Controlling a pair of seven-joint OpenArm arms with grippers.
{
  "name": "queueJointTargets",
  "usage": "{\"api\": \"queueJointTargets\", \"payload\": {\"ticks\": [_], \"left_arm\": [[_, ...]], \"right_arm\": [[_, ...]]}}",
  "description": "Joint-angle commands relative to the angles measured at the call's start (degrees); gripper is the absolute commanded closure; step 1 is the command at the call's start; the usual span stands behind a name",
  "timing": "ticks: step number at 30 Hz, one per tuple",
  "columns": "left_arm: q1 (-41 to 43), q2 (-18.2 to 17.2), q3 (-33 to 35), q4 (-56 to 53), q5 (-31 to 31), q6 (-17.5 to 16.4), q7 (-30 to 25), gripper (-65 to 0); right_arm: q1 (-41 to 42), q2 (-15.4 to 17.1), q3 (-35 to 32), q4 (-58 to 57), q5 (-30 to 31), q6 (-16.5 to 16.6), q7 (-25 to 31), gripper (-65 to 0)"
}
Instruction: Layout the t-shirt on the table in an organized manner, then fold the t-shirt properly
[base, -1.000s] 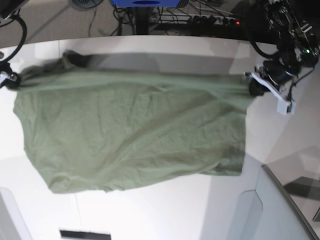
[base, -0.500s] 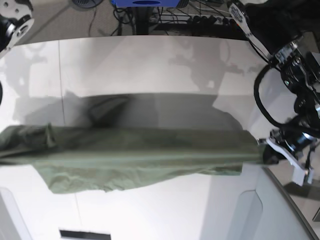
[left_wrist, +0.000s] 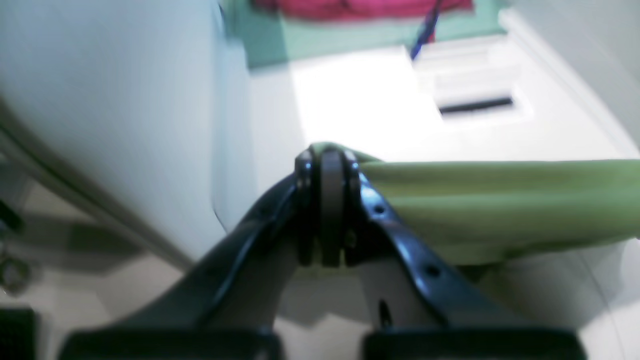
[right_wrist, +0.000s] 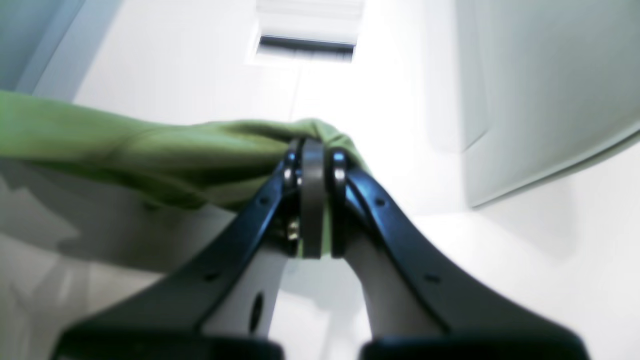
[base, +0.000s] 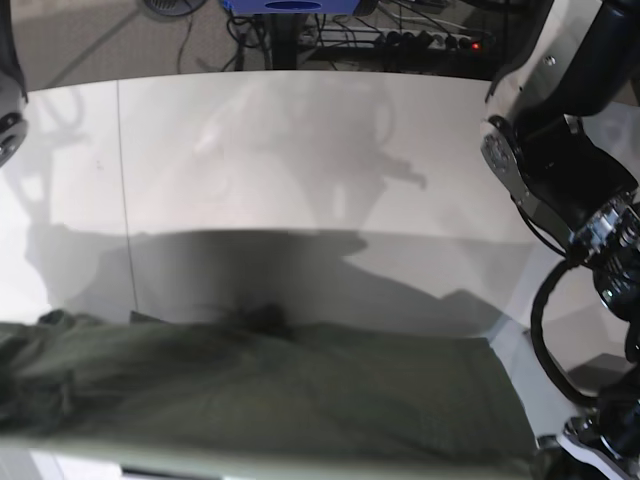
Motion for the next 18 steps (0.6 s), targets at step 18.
{"api": "queueJointTargets", "payload": {"ticks": [18], "left_arm": [[-3.9, 0.8, -4.8, -0.8, -0.3, -0.1, -10.8, 0.0]], "right_arm": [[8.3, 4.7, -0.8, 0.9, 0.6, 3.1, 9.1, -0.2]]}}
